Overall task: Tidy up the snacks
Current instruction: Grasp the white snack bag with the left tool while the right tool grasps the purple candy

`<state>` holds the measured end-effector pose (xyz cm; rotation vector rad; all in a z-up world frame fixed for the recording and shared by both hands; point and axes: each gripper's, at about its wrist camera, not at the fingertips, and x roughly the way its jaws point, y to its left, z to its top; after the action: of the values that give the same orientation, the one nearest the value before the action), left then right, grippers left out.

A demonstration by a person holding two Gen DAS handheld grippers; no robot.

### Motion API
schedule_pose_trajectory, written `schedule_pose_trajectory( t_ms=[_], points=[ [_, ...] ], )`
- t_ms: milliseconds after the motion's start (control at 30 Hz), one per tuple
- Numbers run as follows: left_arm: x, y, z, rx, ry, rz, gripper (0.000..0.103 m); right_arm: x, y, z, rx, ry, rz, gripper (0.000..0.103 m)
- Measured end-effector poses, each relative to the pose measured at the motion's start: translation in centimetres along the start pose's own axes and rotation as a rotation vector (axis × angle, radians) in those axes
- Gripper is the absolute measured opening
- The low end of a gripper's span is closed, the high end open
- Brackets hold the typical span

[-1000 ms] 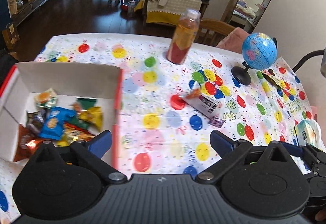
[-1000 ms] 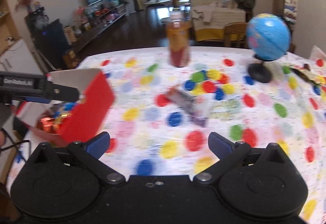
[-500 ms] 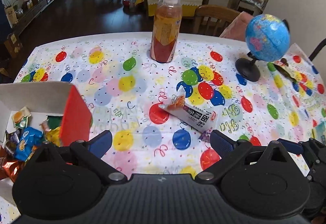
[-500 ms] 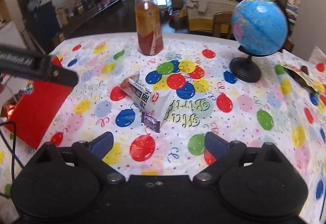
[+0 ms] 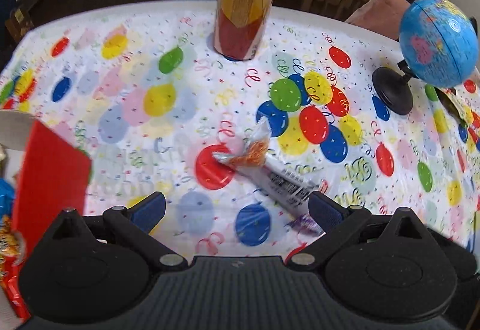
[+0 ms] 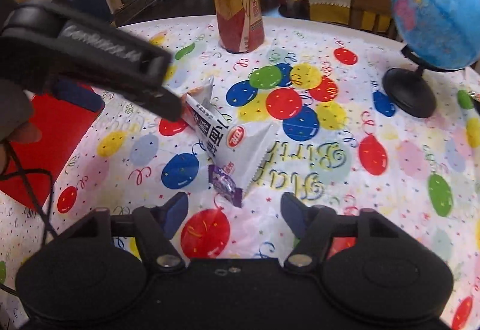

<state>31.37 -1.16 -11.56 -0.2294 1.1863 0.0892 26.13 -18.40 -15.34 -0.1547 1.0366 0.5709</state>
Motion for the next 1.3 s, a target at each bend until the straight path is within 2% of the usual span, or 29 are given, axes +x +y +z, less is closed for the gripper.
schedule_pose_trajectory(
  t_ms=[200,333,400,533,567,633,733,867,900,1000,1300],
  points=[
    [2.6,-0.3,2.2,-0.068,0.060,-0.034,0.102,1.8,-0.3,0.8,-0.002,0.023,0.041,0.047],
    [4.5,-0.9,2.7,-0.066,0.103,-0.036,0.098,2.9,-0.2,1.1,-0.017,0.041,0.047,0.046],
    [5.4,-1.1,2.8,-0.063,0.121,-0.028,0.093,3.4,-0.2,1.2,-0.018,0.053,0.045,0.043],
    [6.4,-1.2,3.1,-0.076,0.132,-0.046,0.091,3.7,-0.2,0.9,-0.016,0.058,0.051,0.039],
    [6.6,-1.3,3.1,-0.076,0.135,-0.048,0.089,3.7,-0.2,0.9,-0.016,0.055,0.051,0.035],
    [7.0,-1.1,3.3,-0.087,0.146,-0.058,0.073,3.6,-0.3,0.8,-0.012,0.050,0.055,0.027],
    [7.5,-0.7,3.2,-0.107,0.170,-0.065,0.057,3.5,-0.7,0.6,0.023,0.051,0.088,0.022],
    [7.4,0.0,3.1,-0.129,0.163,-0.081,0.041,3.3,-0.8,0.3,0.047,0.048,0.104,0.015],
    [7.3,0.2,3.1,-0.143,0.165,-0.099,0.032,3.2,-0.8,0.2,0.052,0.048,0.108,0.014],
    [6.8,0.5,2.8,-0.146,0.151,-0.086,0.029,2.8,-0.8,-0.2,0.067,0.049,0.115,0.008],
    [4.2,1.7,1.4,-0.151,0.133,-0.083,0.020,0.6,-0.5,-1.3,0.128,0.034,0.125,0.008]
  ],
)
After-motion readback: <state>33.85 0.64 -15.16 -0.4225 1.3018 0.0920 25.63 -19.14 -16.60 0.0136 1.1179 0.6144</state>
